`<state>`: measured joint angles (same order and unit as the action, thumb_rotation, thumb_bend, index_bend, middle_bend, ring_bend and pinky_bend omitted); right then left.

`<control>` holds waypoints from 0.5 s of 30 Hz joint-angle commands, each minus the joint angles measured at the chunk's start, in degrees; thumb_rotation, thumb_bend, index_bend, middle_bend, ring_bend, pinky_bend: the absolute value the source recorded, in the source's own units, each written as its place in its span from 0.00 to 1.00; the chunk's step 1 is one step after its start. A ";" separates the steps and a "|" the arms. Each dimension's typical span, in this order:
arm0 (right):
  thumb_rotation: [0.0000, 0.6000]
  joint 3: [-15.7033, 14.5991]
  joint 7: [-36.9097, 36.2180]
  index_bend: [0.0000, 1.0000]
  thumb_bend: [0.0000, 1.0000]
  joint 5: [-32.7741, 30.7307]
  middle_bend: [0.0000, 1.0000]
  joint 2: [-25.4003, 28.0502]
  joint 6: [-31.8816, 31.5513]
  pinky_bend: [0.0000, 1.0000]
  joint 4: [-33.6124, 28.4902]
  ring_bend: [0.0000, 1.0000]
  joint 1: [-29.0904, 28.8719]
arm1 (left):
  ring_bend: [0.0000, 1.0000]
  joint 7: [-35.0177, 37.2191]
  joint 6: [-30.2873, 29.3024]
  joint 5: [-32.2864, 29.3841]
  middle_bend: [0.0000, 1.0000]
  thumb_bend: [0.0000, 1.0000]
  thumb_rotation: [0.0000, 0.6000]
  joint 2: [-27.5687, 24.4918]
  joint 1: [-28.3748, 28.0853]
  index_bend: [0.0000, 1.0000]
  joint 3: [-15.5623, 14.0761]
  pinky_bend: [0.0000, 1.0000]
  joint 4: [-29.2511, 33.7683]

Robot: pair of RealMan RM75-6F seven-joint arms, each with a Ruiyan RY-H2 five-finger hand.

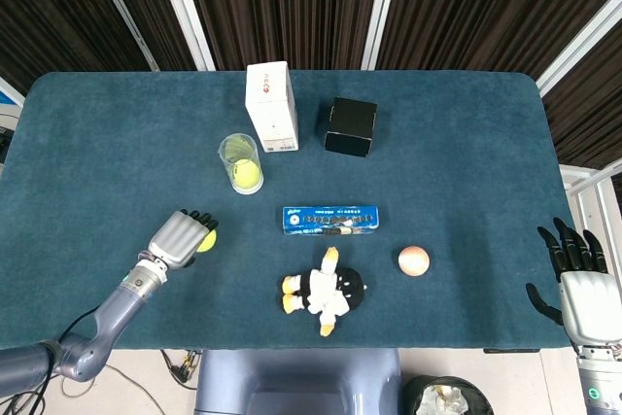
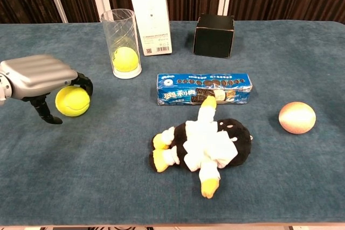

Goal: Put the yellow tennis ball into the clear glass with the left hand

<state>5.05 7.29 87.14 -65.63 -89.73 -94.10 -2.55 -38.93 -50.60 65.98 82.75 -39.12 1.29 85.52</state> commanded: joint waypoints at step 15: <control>1.00 -0.15 0.25 0.13 0.35 -0.32 0.03 0.38 0.58 0.05 -0.50 0.11 -0.03 | 0.47 2.73 -3.99 3.33 0.53 0.27 1.00 -0.09 0.40 0.51 -0.12 0.60 -0.28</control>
<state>4.90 7.54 86.82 -65.25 -89.15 -94.60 -2.58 -36.87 -54.05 68.82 83.16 -38.90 0.97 84.75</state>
